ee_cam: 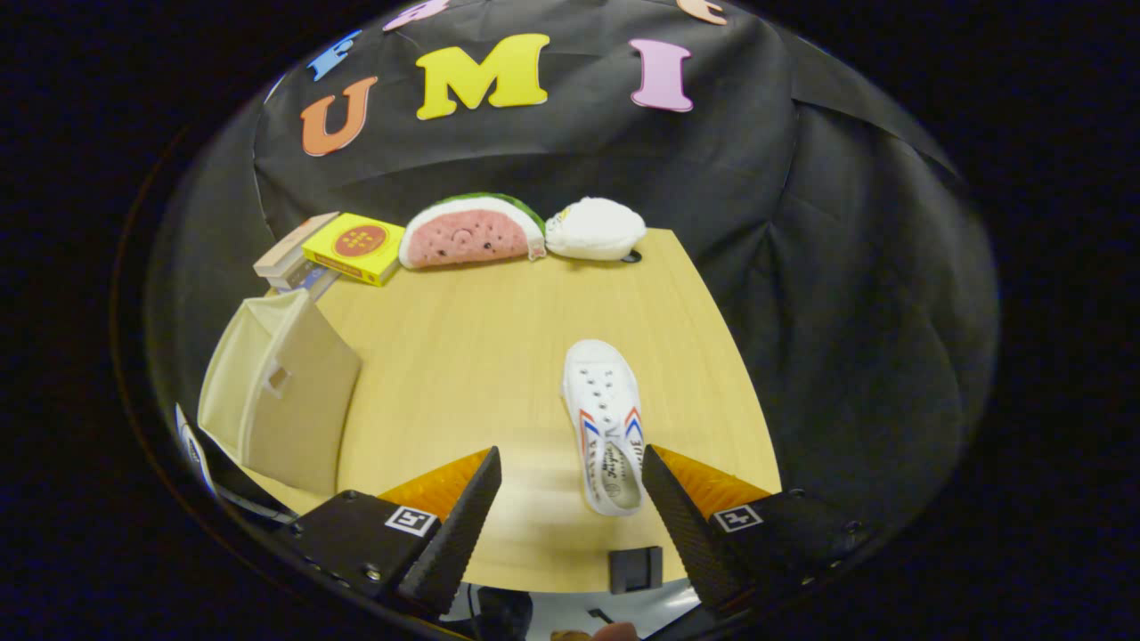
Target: Open the storage box then place both shoes into the box .Put the left shoe in first, then the right shoe, with the right side of both shoes facing outward in a uniform manner.
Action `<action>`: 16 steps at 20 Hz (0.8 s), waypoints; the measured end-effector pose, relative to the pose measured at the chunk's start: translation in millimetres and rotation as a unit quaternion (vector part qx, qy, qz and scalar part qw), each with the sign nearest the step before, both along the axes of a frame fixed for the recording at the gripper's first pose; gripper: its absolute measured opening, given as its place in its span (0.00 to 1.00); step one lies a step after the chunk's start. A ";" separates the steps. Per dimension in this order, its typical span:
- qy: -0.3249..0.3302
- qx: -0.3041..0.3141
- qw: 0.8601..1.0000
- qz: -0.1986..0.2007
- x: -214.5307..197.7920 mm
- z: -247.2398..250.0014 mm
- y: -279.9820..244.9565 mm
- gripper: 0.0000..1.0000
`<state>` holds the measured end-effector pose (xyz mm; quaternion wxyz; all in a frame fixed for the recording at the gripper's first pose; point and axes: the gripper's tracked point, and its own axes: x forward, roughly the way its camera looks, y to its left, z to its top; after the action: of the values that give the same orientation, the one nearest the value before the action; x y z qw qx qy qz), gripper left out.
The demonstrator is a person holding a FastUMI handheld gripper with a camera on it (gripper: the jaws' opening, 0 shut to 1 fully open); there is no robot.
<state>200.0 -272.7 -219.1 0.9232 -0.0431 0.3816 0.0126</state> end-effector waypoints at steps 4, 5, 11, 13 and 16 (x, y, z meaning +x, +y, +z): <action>0.038 -0.033 0.999 0.008 23.5 -42.7 -45.0 0.96; 0.046 -0.042 0.998 0.010 30.0 -51.0 -54.0 0.97; 0.102 -0.021 0.994 0.039 63.6 -87.4 -62.5 0.95; 0.117 -0.008 0.992 0.042 73.5 -91.7 -62.7 0.93; 0.143 0.014 0.988 0.056 79.0 -95.9 -56.6 0.90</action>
<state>279.0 -329.3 -315.0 0.8575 -0.0489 0.5065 0.0757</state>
